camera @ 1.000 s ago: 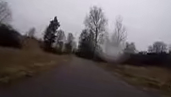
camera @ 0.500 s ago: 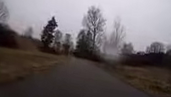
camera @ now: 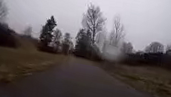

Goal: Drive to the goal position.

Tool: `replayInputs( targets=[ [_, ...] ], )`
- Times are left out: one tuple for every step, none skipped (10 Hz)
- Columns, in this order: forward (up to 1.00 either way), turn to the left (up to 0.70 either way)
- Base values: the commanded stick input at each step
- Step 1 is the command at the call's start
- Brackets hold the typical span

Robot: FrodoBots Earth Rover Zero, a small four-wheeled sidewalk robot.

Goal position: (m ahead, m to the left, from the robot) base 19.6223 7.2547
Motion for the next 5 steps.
replayInputs(
  targets=[
    [0.70, 0.00],
    [0.70, 0.00],
    [0.70, 0.00],
    [0.70, 0.00],
    [0.70, 0.00]
  ],
)
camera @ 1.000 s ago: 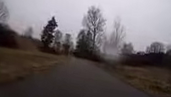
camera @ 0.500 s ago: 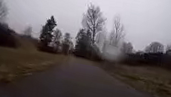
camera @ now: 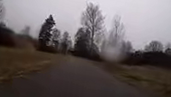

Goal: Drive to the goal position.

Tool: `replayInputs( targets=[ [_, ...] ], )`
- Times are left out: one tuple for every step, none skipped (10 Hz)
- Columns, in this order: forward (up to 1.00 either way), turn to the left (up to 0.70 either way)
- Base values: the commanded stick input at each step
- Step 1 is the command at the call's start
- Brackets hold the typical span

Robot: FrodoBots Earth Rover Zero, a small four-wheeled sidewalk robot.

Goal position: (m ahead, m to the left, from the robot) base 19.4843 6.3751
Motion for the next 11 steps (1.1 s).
replayInputs(
  targets=[
    [0.70, 0.00],
    [0.70, 0.00],
    [0.70, 0.00],
    [0.70, 0.00],
    [0.70, 0.00],
    [0.70, 0.00],
    [0.70, 0.00],
    [0.70, 0.00],
    [0.70, 0.00],
    [0.70, 0.00],
    [0.70, 0.00]
  ],
)
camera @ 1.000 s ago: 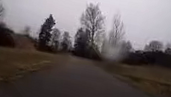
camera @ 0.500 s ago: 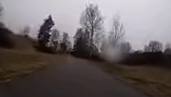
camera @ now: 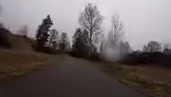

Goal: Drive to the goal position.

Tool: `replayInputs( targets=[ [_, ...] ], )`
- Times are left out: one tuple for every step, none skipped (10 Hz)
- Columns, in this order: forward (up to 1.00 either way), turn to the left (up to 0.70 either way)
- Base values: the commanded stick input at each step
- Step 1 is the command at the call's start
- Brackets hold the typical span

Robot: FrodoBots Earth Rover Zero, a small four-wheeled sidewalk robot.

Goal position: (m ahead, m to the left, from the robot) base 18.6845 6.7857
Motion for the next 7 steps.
replayInputs(
  targets=[
    [0.70, 0.00],
    [0.70, 0.00],
    [0.70, 0.00],
    [0.70, 0.00],
    [0.70, 0.00],
    [0.70, 0.00],
    [0.70, 0.00]
  ],
)
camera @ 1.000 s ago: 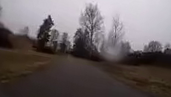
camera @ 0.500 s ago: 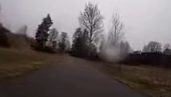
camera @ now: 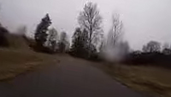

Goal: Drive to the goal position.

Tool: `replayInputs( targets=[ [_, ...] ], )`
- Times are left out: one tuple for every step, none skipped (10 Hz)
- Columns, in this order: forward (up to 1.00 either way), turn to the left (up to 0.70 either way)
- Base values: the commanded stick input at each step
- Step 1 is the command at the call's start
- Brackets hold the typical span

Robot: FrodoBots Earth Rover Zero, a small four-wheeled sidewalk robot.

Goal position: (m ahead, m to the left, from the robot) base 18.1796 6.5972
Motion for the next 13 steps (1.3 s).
replayInputs(
  targets=[
    [0.70, 0.00],
    [0.70, 0.00],
    [0.70, 0.00],
    [0.70, 0.00],
    [0.70, 0.00],
    [0.70, 0.00],
    [0.70, 0.00],
    [0.70, 0.00],
    [0.70, 0.00],
    [0.70, 0.00],
    [0.70, 0.00],
    [0.70, 0.00],
    [0.70, 0.00]
  ],
)
